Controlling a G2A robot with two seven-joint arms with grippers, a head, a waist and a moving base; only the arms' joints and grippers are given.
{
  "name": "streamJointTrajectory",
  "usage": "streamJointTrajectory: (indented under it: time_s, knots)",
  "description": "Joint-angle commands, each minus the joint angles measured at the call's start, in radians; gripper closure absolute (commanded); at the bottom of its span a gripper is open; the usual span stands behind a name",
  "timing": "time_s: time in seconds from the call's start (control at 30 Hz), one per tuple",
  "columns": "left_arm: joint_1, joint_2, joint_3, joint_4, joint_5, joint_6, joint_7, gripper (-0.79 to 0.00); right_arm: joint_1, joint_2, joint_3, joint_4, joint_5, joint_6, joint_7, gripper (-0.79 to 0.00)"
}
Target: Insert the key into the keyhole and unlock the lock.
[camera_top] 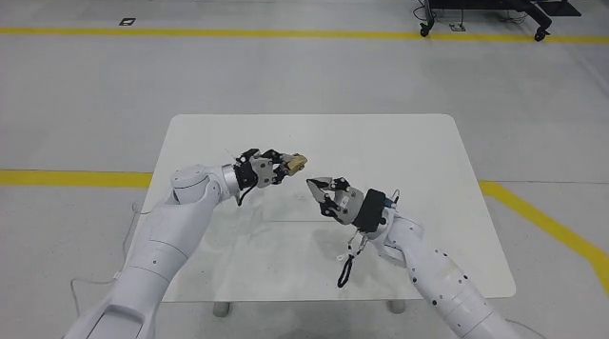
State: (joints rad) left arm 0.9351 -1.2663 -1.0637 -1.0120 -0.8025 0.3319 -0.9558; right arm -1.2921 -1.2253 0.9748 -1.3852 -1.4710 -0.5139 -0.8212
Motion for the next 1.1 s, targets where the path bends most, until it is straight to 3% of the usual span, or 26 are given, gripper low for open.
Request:
streamJointTrajectory:
  time_s: [0.0, 0.17, 0.3, 0.63, 1.07]
  knots:
    - [0.007, 0.001, -0.003, -0.012, 0.013, -0.034, 0.005, 0.000, -0.002, 0.000, -0.003, -0.004, 0.007, -0.011, 0.002, 0.000]
    - [0.028, 0.004, -0.009, -0.043, 0.037, -0.095, 0.017, 0.000, 0.016, -0.005, -0.031, 0.049, 0.280, -0.346, 0.113, 0.000]
    - [0.043, 0.007, -0.015, -0.067, 0.056, -0.132, 0.026, 0.000, 0.059, -0.014, -0.057, 0.117, 0.507, -0.497, 0.249, 0.000]
    - [0.059, 0.009, -0.018, -0.092, 0.073, -0.138, 0.033, 0.000, 0.130, -0.030, -0.099, 0.196, 0.801, -0.486, 0.469, 0.000]
    - [0.060, 0.010, -0.020, -0.095, 0.076, -0.135, 0.026, 0.000, 0.174, -0.058, -0.107, 0.273, 0.912, -0.461, 0.537, 0.000]
